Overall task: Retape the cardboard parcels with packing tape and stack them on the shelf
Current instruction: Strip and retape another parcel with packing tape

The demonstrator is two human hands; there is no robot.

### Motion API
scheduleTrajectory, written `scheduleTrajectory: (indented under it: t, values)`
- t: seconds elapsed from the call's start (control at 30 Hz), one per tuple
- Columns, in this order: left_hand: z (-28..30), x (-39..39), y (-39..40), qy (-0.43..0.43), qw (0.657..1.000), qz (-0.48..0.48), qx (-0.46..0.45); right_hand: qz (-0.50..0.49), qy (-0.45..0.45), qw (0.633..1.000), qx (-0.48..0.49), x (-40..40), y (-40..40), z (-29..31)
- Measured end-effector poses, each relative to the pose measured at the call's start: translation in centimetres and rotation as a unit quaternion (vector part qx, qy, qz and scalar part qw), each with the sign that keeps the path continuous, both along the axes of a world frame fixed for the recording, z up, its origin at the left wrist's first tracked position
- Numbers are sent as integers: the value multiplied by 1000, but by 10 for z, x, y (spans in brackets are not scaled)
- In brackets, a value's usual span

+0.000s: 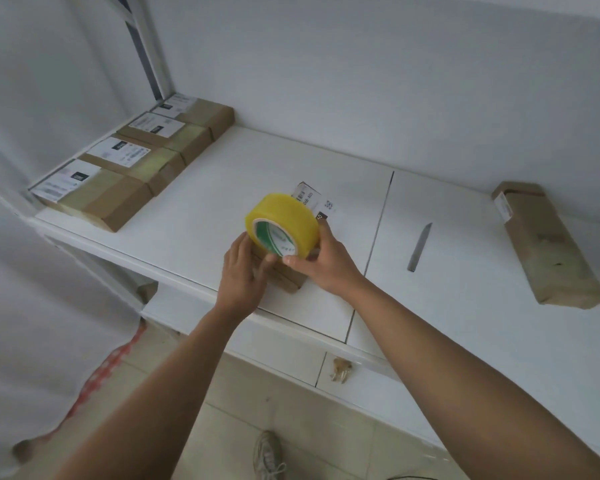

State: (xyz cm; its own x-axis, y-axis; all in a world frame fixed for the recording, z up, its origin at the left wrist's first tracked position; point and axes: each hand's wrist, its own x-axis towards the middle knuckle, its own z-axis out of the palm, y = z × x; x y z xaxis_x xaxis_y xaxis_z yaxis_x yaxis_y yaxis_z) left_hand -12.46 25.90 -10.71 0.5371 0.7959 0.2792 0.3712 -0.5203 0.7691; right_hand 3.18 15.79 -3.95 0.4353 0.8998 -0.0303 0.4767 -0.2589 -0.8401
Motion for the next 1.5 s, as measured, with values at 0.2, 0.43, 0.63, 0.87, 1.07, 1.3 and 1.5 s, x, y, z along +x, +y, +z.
scheduleTrajectory:
  t: [0.2,0.43,0.63,0.87,1.07,1.3,1.5]
  values:
    - [-14,0,-12,68,998,16,1,-15,-18,1000,-13,-10,20,-12]
    - [-14,10,-25,103,991,53,63,-24,-30,999,5,-16,26,-17]
    - [-10,27,-54,111,986,77,95,-5,-59,998,-11,-1,0,-8]
    - [-14,51,-155,111,983,87,115,6,-73,997,-6,27,-98,-10]
    - [-15,77,-248,109,982,124,96,33,-66,997,4,52,-181,-13]
    - [-13,112,-321,121,985,88,84,6,-69,997,23,89,-261,-21]
    - [3,151,-332,143,987,3,71,-69,-78,994,37,126,-289,-22]
